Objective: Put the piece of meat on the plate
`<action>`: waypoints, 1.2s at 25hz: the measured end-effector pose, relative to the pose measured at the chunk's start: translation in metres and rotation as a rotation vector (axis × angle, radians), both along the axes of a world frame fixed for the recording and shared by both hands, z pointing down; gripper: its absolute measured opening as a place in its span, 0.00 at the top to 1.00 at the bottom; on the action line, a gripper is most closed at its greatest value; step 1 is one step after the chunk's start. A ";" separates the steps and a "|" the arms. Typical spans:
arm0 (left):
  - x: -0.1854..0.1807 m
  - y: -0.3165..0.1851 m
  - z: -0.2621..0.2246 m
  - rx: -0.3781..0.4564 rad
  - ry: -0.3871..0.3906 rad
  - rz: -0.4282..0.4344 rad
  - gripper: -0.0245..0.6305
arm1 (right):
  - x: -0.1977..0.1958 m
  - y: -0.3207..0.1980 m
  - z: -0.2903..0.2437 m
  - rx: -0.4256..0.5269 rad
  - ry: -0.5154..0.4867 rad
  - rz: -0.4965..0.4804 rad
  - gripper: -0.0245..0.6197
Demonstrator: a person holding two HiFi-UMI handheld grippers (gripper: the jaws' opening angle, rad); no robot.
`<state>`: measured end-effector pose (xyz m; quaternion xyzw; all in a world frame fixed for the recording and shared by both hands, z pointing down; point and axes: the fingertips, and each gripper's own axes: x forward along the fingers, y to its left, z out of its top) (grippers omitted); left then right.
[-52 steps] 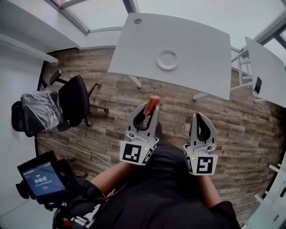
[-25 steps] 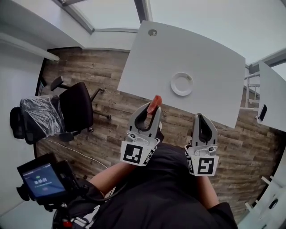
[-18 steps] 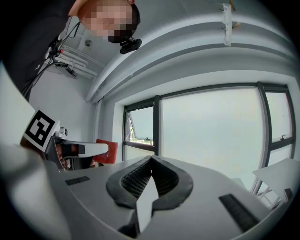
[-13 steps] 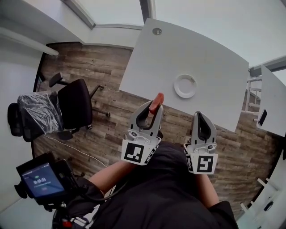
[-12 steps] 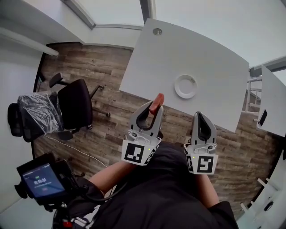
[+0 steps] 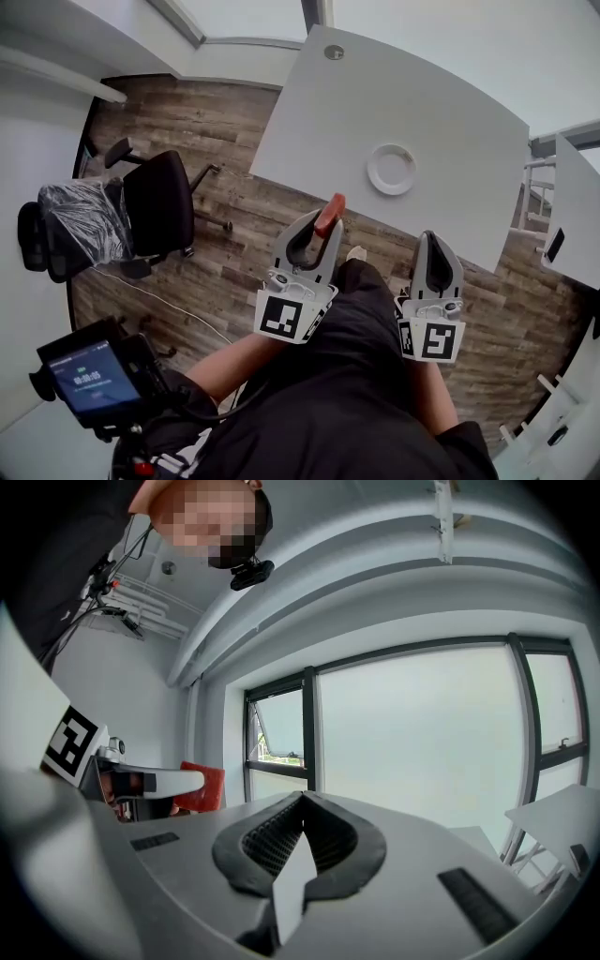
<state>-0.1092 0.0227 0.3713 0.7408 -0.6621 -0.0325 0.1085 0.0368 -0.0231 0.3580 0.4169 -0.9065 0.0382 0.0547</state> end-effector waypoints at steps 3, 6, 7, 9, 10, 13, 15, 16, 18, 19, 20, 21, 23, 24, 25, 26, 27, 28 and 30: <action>-0.004 -0.005 0.000 0.005 -0.021 -0.025 0.81 | 0.013 -0.010 -0.003 0.017 -0.005 -0.006 0.95; -0.013 -0.012 0.005 -0.004 -0.013 -0.034 0.81 | 0.005 -0.015 -0.010 0.056 -0.007 -0.043 0.95; -0.011 -0.015 0.009 -0.013 -0.008 -0.014 0.81 | 0.002 -0.016 -0.012 0.068 -0.010 -0.052 0.95; -0.002 -0.023 0.022 -0.045 0.021 0.033 0.81 | -0.001 -0.018 -0.015 0.080 -0.025 -0.058 0.95; 0.005 -0.027 0.028 -0.062 0.028 0.050 0.81 | 0.000 -0.018 -0.018 0.083 -0.038 -0.057 0.95; 0.035 -0.034 0.034 -0.081 -0.008 0.077 0.81 | 0.022 -0.019 -0.034 0.107 -0.069 -0.038 0.95; 0.049 -0.042 0.036 -0.090 -0.024 0.092 0.81 | 0.035 -0.024 -0.041 0.131 -0.082 -0.016 0.95; 0.052 -0.046 0.037 -0.095 -0.030 0.102 0.81 | 0.036 -0.026 -0.043 0.139 -0.085 -0.014 0.95; 0.056 -0.052 0.039 -0.103 -0.043 0.123 0.81 | 0.033 -0.028 -0.045 0.139 -0.085 -0.026 0.95; 0.056 -0.053 0.043 -0.107 -0.049 0.130 0.81 | 0.031 -0.028 -0.046 0.135 -0.085 -0.031 0.95; 0.056 -0.055 0.047 -0.111 -0.054 0.135 0.81 | 0.030 -0.027 -0.046 0.134 -0.086 -0.032 0.95; 0.057 -0.056 0.051 -0.113 -0.053 0.138 0.81 | 0.030 -0.026 -0.047 0.135 -0.085 -0.031 0.95; 0.062 -0.059 0.061 -0.110 -0.047 0.145 0.81 | 0.032 -0.027 -0.046 0.144 -0.079 -0.023 0.95; 0.065 -0.063 0.067 -0.110 -0.047 0.151 0.81 | 0.033 -0.029 -0.045 0.150 -0.074 -0.020 0.95; 0.068 -0.067 0.073 -0.114 -0.050 0.161 0.81 | 0.033 -0.032 -0.043 0.152 -0.070 -0.017 0.95; 0.071 -0.071 0.078 -0.121 -0.057 0.174 0.81 | 0.032 -0.035 -0.042 0.150 -0.067 -0.014 0.95; 0.073 -0.073 0.083 -0.130 -0.066 0.190 0.81 | 0.031 -0.036 -0.041 0.147 -0.066 -0.010 0.95; 0.075 -0.074 0.087 -0.140 -0.072 0.205 0.81 | 0.030 -0.036 -0.041 0.144 -0.066 -0.004 0.95; 0.080 -0.076 0.098 -0.165 -0.064 0.231 0.81 | 0.029 -0.035 -0.041 0.139 -0.070 0.008 0.95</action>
